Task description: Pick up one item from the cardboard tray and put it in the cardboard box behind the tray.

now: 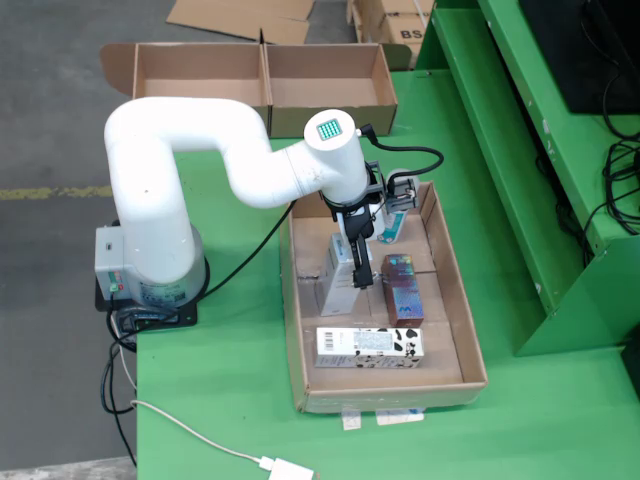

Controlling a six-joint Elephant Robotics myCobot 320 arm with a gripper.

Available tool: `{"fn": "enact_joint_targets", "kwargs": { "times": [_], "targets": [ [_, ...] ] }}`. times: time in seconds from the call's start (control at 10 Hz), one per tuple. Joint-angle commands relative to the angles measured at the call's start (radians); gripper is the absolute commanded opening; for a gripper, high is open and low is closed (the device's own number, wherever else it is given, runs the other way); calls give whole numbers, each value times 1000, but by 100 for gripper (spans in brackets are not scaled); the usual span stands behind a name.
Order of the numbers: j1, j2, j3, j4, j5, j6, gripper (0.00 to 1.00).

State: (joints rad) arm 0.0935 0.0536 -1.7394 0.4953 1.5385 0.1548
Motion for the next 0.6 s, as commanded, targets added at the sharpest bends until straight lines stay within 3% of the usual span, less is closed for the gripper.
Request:
{"fn": "enact_joint_targets", "kwargs": {
  "times": [0.0,0.5],
  "targets": [
    [-3,17,24,10,-5,4,90],
    [-3,17,24,10,-5,4,40]
  ]
}}
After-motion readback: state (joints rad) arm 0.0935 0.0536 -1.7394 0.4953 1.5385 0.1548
